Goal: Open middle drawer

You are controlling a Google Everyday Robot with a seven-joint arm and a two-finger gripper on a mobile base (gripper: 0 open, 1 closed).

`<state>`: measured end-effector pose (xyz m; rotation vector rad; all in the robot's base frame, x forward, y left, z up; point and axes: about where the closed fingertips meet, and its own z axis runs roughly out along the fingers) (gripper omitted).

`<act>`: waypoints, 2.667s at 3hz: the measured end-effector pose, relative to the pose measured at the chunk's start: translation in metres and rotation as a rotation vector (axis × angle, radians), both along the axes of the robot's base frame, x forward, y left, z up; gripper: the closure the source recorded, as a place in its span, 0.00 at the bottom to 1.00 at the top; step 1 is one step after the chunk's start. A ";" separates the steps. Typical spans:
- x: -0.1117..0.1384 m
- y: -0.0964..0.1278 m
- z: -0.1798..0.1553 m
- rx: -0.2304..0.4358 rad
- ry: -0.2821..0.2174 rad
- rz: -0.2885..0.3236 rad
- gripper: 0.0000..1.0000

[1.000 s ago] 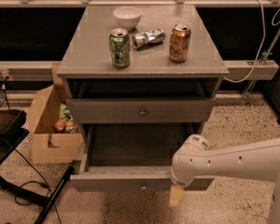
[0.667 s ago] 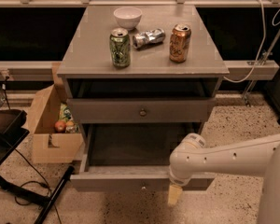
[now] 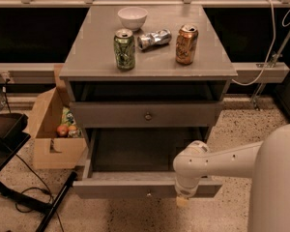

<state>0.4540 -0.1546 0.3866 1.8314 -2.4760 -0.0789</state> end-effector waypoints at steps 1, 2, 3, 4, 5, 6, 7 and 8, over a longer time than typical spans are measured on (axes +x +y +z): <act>0.000 0.000 0.000 0.000 0.000 0.000 0.78; 0.000 0.001 0.000 0.000 0.000 0.000 0.99; 0.001 0.002 0.000 0.000 0.000 0.000 1.00; 0.001 0.002 0.000 0.000 0.000 0.000 1.00; 0.001 0.002 0.000 0.000 0.000 0.000 0.83; 0.001 0.002 0.000 0.000 0.000 0.000 0.61; 0.001 0.002 0.000 0.000 0.000 0.000 0.37; 0.001 0.002 0.000 0.000 0.000 0.000 0.14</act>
Offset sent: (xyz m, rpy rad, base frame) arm -0.1544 -0.0314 0.1194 -0.1994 0.1111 -0.0409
